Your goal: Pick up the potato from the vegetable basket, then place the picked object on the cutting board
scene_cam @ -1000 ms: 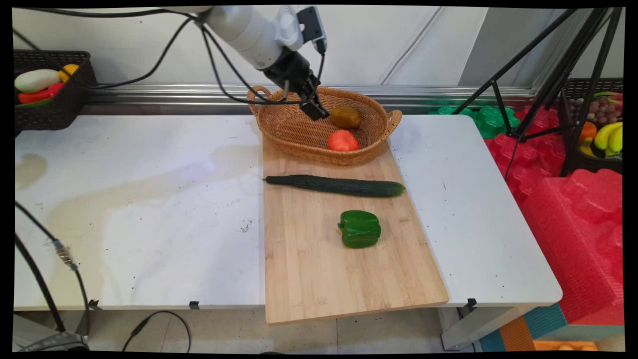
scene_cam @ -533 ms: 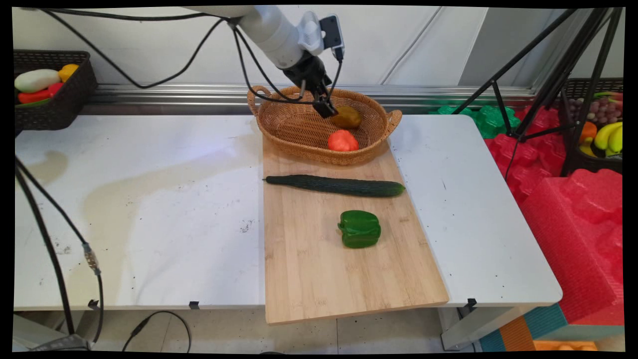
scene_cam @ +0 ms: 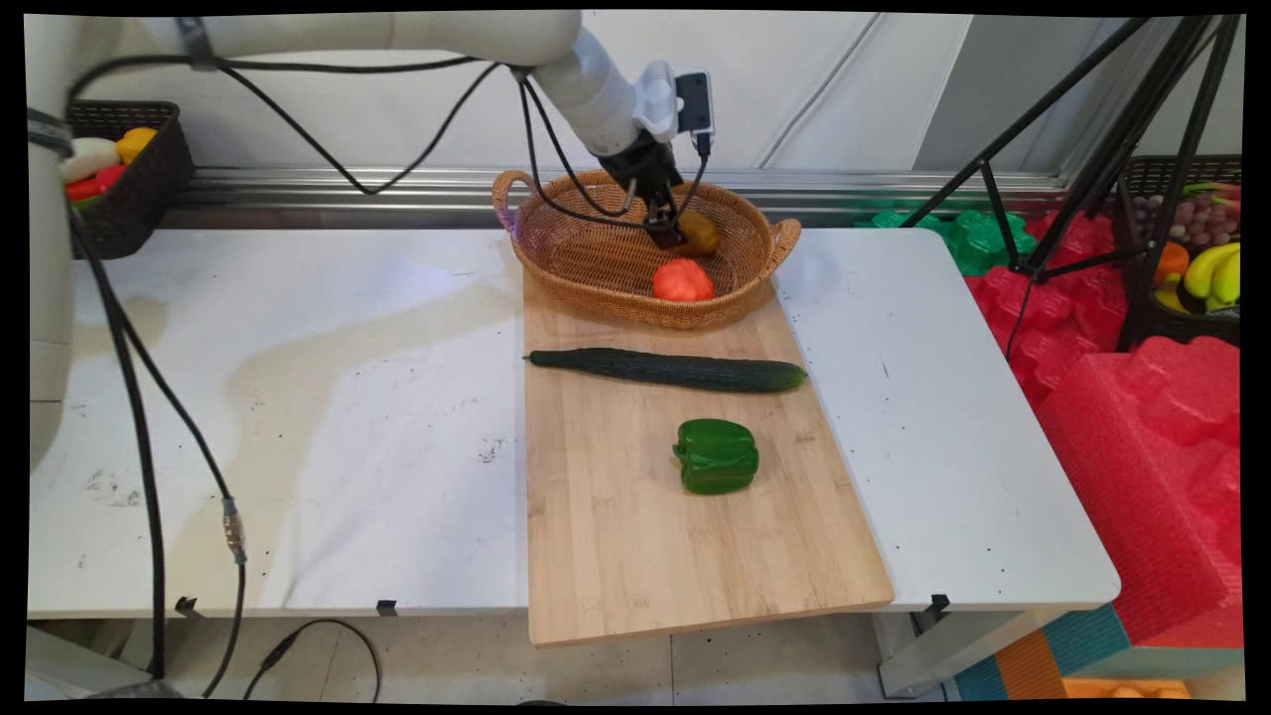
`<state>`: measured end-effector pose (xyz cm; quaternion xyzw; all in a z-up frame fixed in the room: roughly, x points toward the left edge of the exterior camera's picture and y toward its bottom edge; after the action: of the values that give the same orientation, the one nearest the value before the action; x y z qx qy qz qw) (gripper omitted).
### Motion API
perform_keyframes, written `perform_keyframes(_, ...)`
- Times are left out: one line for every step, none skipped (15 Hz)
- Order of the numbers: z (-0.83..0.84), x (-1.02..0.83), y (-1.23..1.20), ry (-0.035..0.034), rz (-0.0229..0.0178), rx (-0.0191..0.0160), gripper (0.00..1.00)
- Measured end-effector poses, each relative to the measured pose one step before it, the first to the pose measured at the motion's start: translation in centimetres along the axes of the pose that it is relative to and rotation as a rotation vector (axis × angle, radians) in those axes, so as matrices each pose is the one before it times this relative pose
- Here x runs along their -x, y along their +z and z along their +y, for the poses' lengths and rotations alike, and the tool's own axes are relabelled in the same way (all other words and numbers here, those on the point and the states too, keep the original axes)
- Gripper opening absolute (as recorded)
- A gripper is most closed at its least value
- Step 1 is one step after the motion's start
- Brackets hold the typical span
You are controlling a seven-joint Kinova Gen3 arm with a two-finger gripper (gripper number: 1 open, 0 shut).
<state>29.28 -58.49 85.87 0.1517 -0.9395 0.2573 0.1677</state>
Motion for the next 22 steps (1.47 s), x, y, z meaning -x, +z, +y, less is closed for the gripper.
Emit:
perform_keyframes(-0.075,-0.095,0.565,0.01233,-0.00357,0.00329,1.00)
perform_keyframes(-0.067,-0.120,0.553,0.01351,-0.00288,0.00346,1.00)
perform_keyframes(-0.086,-0.126,0.530,0.01320,-0.00219,0.00186,1.00)
perform_keyframes(-0.106,-0.106,0.597,0.01396,-0.00292,0.00185,1.00)
perform_keyframes(-0.073,-0.096,0.373,0.00925,-0.00137,0.00112,1.00)
perform_keyframes(-0.095,-0.171,0.563,0.01384,-0.00196,0.00239,1.00)
perform_keyframes(-0.059,-0.089,0.346,0.00858,-0.00115,0.00163,1.00)
perform_keyframes(-0.075,-0.090,0.483,0.01160,-0.00166,0.00223,1.00)
perform_keyframes(-0.057,-0.081,0.304,0.00817,-0.00084,0.00123,1.00)
perform_keyframes(-0.092,-0.143,0.430,0.01284,-0.00086,0.00137,1.00)
perform_keyframes(-0.043,-0.063,0.278,0.00780,-0.00054,0.00184,1.00)
perform_keyframes(-0.047,-0.047,0.310,0.00947,-0.00092,0.00213,1.00)
perform_keyframes(-0.042,-0.063,0.280,0.00910,-0.00075,0.00239,1.00)
perform_keyframes(-0.042,-0.112,0.323,0.01051,-0.00074,0.00329,1.00)
perform_keyframes(-0.027,-0.034,0.190,0.00590,-0.00075,0.00162,1.00)
perform_keyframes(-0.022,-0.004,0.205,0.00727,-0.00137,0.00167,1.00)
perform_keyframes(-0.002,-0.022,0.113,0.00491,-0.00090,0.00120,1.00)
perform_keyframes(0.006,-0.064,0.157,0.00753,-0.00092,0.00164,0.00)
perform_keyframes(0.001,-0.021,0.083,0.00481,-0.00084,0.00071,0.00)
perform_keyframes(0.017,-0.017,0.053,0.00624,-0.00054,0.00063,0.00)
perform_keyframes(0.013,-0.015,0.011,0.00444,-0.00073,-0.00048,0.00)
perform_keyframes(0.049,-0.067,-0.004,0.00718,-0.00061,-0.00037,0.00)
